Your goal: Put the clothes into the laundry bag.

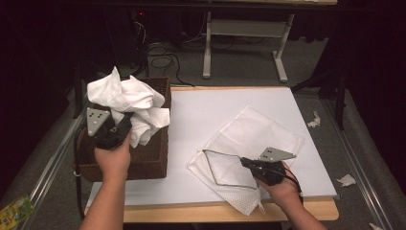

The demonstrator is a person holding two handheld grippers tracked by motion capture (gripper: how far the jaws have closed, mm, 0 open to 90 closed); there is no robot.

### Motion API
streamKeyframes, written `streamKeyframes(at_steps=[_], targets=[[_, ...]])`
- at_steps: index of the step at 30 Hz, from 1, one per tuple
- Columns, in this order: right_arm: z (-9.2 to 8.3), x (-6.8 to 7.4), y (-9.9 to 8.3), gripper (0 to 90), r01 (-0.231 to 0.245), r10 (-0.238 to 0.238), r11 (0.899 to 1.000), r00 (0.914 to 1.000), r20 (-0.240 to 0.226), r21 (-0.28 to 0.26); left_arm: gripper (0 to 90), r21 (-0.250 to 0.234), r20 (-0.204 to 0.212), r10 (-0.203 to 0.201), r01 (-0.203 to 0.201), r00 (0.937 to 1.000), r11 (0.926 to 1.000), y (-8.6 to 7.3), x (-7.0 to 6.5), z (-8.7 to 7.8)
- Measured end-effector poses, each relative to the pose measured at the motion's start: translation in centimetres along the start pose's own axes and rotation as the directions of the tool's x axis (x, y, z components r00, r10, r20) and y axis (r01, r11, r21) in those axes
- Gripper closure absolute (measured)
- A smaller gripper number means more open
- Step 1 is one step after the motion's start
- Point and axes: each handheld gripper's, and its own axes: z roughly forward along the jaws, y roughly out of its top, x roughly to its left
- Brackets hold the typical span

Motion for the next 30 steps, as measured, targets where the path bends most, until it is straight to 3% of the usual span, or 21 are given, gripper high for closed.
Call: streamKeyframes(at_steps=[4, 10, 14, 22, 30], targets=[[-0.1, 0.0, 0.0, 89.5, -0.002, 0.002, 1.0, 1.0, 0.0, 0.0, 74.8, -0.006, 0.03, 0.019, -0.019, 0.9994, 0.9998, 0.4, -1.8, 0.4], [-0.1, 0.0, 0.1, 89.5, 0.001, -0.001, 1.0, 1.0, -0.004, -0.008, 74.8, -0.008, 0.094, 0.01, -0.009, 0.9956, 0.9999, 0.3, -4.0, 1.2], [0.1, 0.0, 0.1, 89.5, -0.003, 0.003, 1.0, 1.0, -0.002, -0.004, 74.8, -0.001, 0.114, 0.01, -0.01, 0.9934, 0.9999, 0.3, -5.3, 1.7], [0.0, 0.0, 0.0, 89.5, 0.003, -0.004, 1.0, 1.0, -0.004, -0.009, 74.7, 0.0, 0.186, 0.034, -0.035, 0.982, 0.9994, 0.1, -8.8, 2.7], [-0.1, 0.0, 0.0, 89.5, -0.003, 0.003, 1.0, 1.0, -0.008, -0.009, 74.7, 0.024, 0.245, 0.028, -0.035, 0.9692, 0.9991, -0.7, -12.1, 4.1]])
